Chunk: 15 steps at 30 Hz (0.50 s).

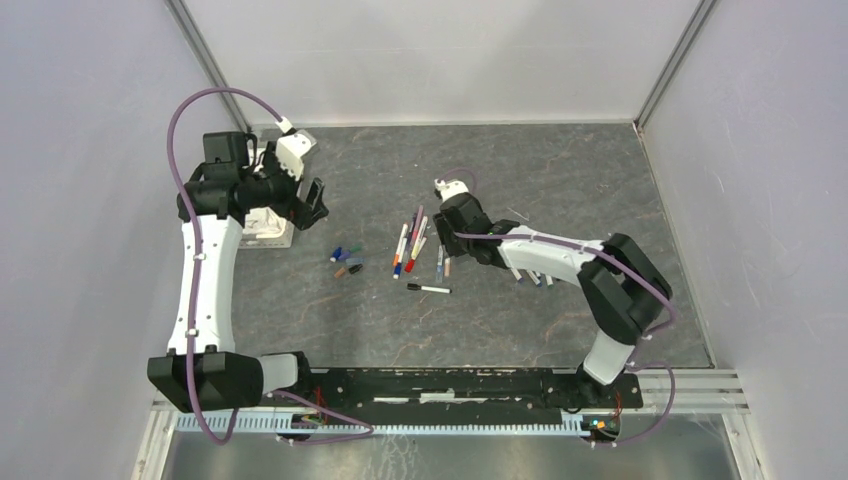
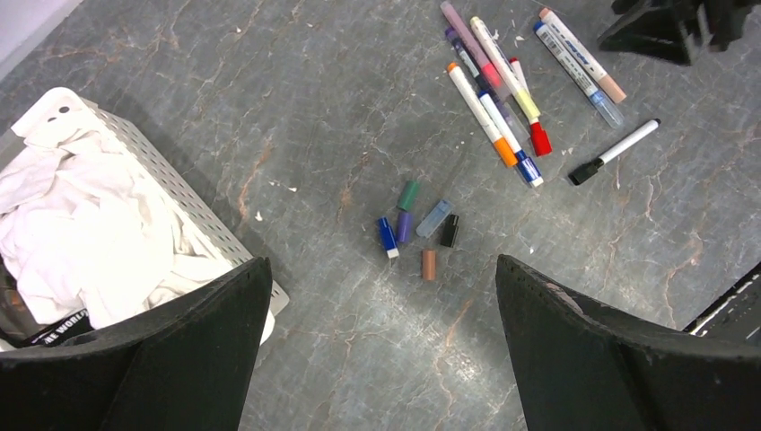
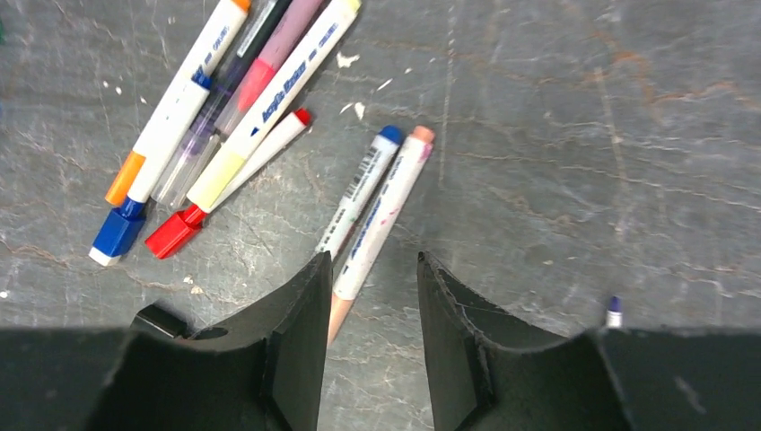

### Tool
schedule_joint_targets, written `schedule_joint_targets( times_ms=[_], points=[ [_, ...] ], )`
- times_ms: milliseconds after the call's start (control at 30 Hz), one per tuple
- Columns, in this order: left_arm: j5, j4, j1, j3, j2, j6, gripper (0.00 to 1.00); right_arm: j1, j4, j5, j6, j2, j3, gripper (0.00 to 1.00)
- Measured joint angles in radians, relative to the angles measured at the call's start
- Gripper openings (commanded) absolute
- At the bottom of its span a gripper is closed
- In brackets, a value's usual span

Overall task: Open the pen caps
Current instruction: Place the pen at the center of the board, then pick up the pen from the center of the board.

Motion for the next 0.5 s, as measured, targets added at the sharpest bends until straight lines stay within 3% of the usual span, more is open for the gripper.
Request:
schedule_joint_targets(
  times_ms=[500],
  points=[
    [0.021, -0.036, 0.000, -0.003, 0.000, 0.001, 1.00, 0.020, -0.031, 0.002, 0.003, 0.132, 0.035, 0.35]
  ],
)
